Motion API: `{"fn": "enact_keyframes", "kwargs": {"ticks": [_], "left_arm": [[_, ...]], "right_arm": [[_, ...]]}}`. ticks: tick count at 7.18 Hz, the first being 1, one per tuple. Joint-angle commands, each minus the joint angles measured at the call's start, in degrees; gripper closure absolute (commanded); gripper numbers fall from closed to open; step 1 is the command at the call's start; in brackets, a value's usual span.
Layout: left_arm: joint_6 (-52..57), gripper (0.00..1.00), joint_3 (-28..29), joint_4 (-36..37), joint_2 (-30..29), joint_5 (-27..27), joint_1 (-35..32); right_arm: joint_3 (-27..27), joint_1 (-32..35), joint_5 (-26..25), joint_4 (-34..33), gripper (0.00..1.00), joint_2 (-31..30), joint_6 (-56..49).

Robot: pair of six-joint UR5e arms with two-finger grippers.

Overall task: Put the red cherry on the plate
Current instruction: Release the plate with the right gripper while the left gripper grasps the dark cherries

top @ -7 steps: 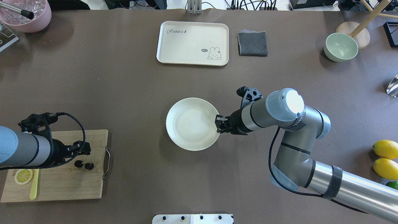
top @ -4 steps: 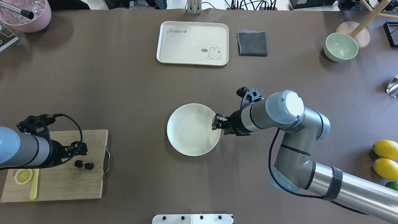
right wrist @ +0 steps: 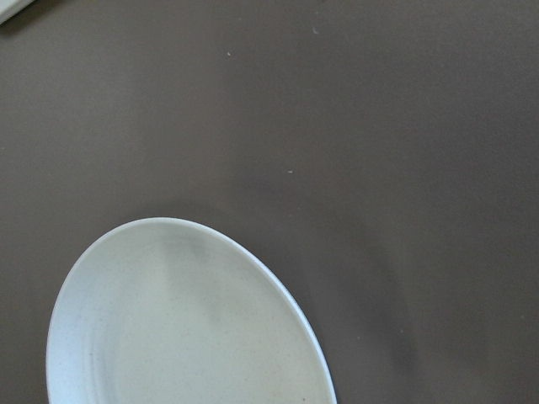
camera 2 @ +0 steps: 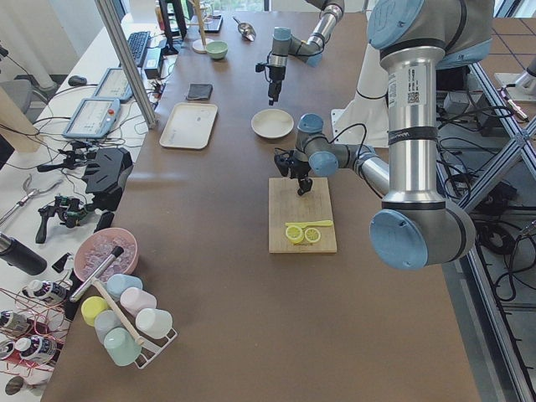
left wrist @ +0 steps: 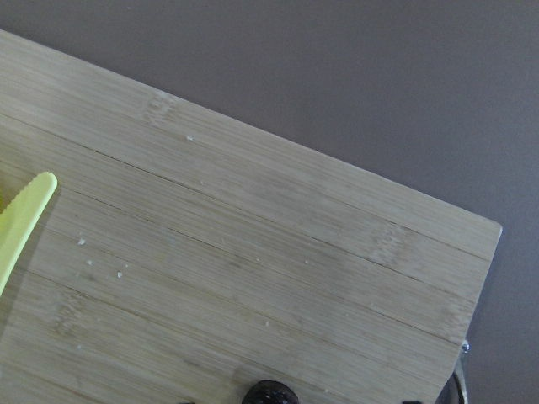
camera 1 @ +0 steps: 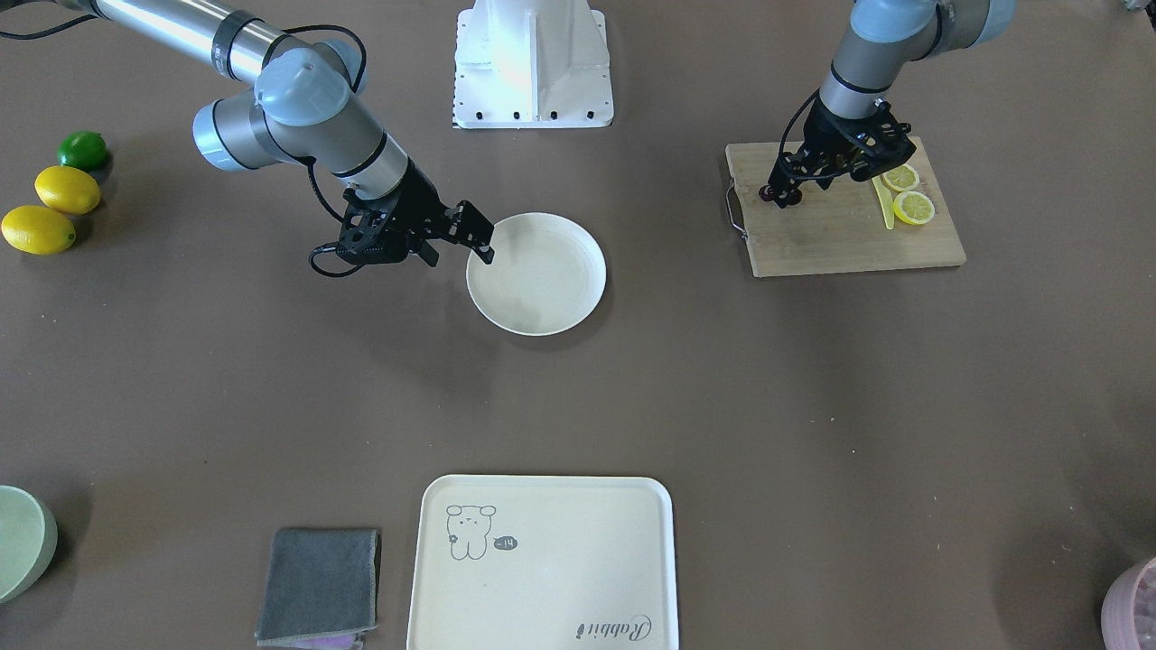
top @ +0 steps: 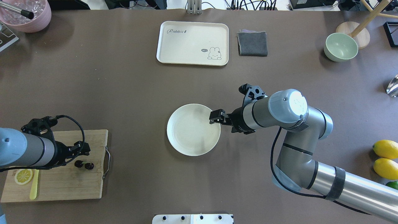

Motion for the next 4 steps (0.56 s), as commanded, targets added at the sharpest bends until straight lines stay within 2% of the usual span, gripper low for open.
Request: {"fn": "enact_keyframes", "kwargs": {"ticks": [1,2,4], "left_arm": [[-3.16,0.15,1.36,-2.63,0.28,0.0,0.02],[-3.52,0.17,1.36,-2.63,0.28,0.0,0.2],[-4.84,0.36,1.27,-2.71,0.19,0.09,1.34]], "right_arm": [[0.45,0.04,-0.55,-0.07,0.0,-0.09,0.03],[0.45,0.04,-0.55,0.02,0.0,0.0,0.03],[0.54,0.04,-0.64,0.02,0.0,-0.27,0.03]]}}
